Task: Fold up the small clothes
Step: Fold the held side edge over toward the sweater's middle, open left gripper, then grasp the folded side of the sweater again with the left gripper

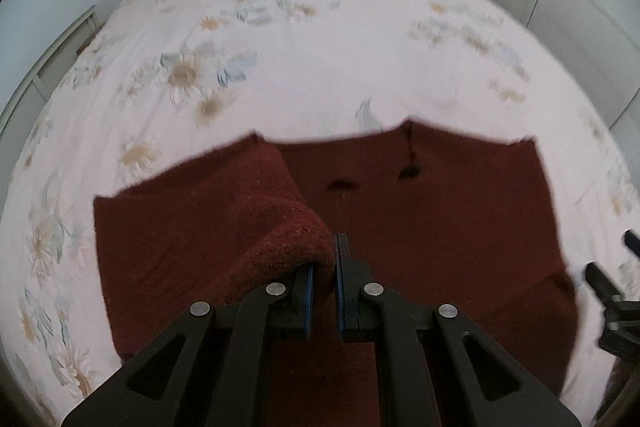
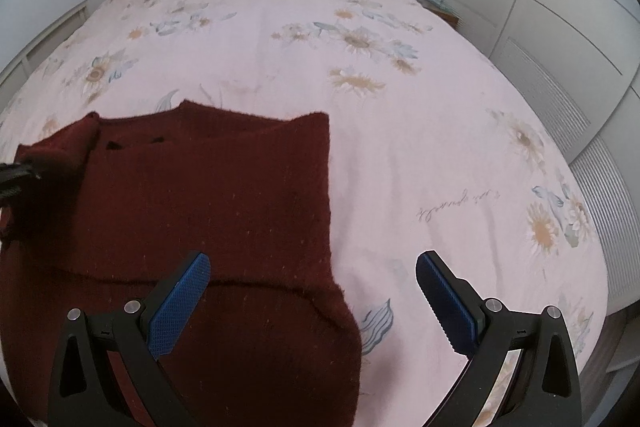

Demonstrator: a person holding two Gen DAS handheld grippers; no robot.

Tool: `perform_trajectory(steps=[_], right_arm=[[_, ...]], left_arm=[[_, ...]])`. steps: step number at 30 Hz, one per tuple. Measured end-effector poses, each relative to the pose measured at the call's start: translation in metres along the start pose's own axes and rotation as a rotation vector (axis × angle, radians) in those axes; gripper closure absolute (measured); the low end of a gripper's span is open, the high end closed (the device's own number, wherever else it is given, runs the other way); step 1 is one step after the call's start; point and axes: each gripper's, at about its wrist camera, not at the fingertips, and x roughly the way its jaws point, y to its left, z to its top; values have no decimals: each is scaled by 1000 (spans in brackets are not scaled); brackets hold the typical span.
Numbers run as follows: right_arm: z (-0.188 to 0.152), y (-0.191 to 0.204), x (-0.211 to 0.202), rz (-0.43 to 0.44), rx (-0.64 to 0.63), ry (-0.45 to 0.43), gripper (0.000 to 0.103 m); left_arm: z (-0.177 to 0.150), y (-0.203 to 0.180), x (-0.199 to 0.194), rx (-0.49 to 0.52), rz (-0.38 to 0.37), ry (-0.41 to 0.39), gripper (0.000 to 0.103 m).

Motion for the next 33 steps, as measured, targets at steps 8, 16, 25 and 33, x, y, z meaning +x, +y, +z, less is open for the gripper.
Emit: perform_trajectory(steps=[8, 16, 25, 33], right_arm=[[-9, 4, 6, 10, -6, 24, 0], [-8, 3, 1, 14, 0, 16, 0], [-16, 2, -1, 19, 7, 25, 0], [-19, 11, -3, 29, -1, 32, 0]], left_arm=[[-20, -3, 42, 51, 46, 100, 88], [-21, 1, 38, 46, 6, 145, 34], [-48, 20, 10, 102, -95, 153, 1], [-82, 77, -21, 103, 53, 85, 1]])
